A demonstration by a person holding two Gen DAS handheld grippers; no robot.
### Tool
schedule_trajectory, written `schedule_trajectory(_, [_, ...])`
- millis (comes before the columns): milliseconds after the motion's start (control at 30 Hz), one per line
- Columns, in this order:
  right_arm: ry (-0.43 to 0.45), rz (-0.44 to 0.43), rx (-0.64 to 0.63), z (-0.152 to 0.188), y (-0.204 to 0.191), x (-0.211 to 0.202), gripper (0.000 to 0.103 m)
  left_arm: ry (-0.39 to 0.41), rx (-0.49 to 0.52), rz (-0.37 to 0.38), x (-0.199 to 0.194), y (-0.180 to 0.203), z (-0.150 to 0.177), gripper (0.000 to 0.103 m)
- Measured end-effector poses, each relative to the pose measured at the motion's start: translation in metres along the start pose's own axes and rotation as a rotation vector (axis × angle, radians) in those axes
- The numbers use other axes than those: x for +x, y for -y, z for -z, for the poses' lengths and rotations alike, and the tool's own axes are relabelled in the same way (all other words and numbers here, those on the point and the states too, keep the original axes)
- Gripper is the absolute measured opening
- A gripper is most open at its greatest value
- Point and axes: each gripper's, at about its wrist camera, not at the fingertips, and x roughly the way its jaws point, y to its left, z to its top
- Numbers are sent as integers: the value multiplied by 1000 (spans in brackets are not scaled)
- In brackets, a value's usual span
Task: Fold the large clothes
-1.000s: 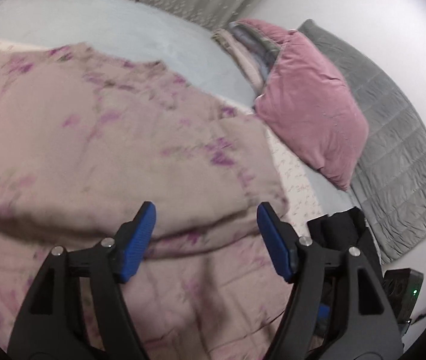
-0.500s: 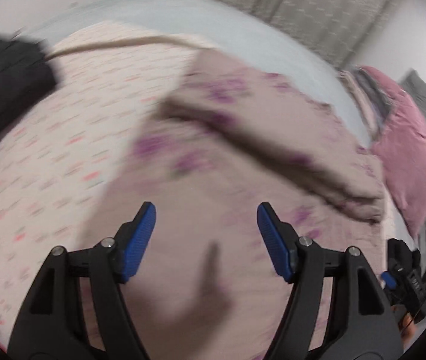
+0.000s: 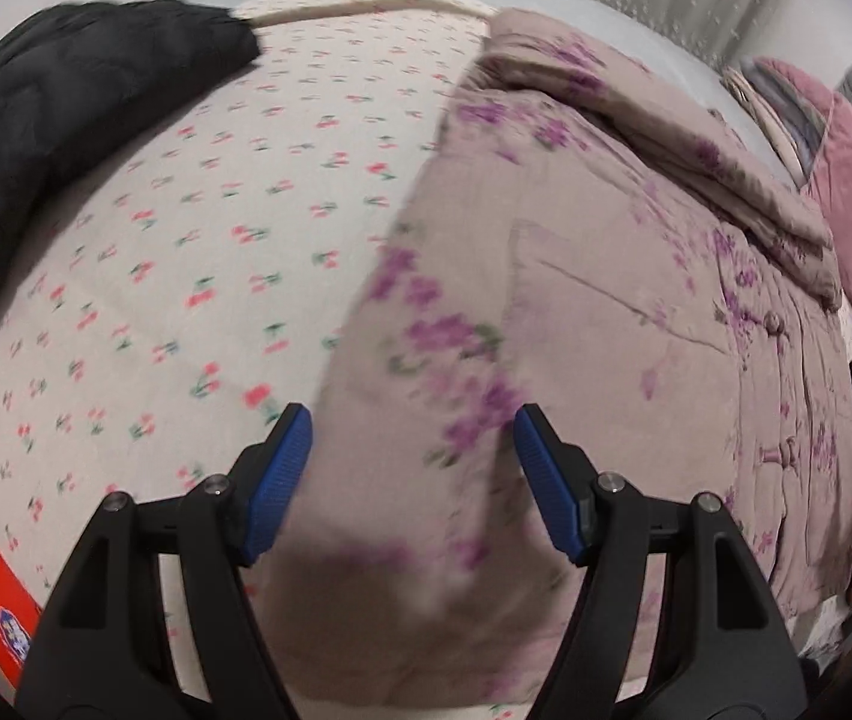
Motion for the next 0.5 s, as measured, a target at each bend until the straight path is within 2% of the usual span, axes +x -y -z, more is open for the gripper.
schedule_trajectory(133, [-15,24,58,40,43,-30,84,-9,-52,25,-10,-25,13,70])
schedule_trajectory(267, [-28,23,224,68,95,-54,84,-38,-95,53,-11,-46,32,70])
schedule_trajectory(367, [-58,-1,284,76,119,-63,84,-23,-95,68,-13,-53,42,69])
schedule_trajectory(500, [-123,-55,300,85,128,-63,79,-15,-62,97,-14,-53,51,63])
